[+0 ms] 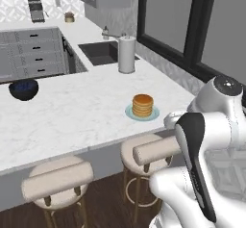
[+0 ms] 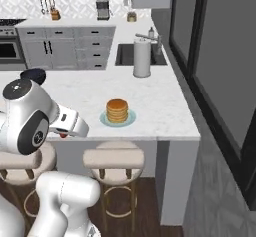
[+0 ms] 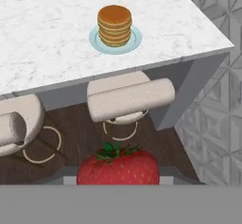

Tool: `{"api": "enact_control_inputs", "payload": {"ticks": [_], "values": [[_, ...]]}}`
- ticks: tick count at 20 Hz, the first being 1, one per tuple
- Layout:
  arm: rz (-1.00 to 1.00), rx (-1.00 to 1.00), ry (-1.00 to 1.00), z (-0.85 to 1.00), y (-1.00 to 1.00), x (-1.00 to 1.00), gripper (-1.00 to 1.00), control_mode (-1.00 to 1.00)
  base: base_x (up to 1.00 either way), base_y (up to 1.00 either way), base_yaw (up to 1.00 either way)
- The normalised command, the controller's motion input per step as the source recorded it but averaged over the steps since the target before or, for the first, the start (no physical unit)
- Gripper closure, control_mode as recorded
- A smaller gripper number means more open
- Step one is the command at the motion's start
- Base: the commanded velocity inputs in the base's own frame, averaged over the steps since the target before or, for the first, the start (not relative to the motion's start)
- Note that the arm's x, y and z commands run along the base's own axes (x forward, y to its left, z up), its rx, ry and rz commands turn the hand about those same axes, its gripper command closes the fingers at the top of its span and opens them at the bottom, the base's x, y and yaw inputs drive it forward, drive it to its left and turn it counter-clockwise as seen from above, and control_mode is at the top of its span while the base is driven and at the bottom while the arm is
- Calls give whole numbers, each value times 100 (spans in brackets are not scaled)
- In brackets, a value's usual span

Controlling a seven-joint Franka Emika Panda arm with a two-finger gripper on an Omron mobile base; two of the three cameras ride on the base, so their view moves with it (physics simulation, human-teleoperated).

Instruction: Take the strawberry from the fridge and place it on top of the pancake, located on the dining counter.

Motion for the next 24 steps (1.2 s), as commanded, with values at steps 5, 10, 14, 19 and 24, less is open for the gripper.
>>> {"api": "enact_control_inputs", "payload": {"ticks": [5,10,14,19,24], "values": [[0,0,0,0,0,0,100,100,63,-52,25],[0,0,0,0,0,0,100,100,76,0,0],[0,0,0,0,0,0,100,100,64,3,4],[0,0,0,0,0,0,100,100,54,0,9],[0,0,0,0,0,0,100,100,56,0,9]]}}
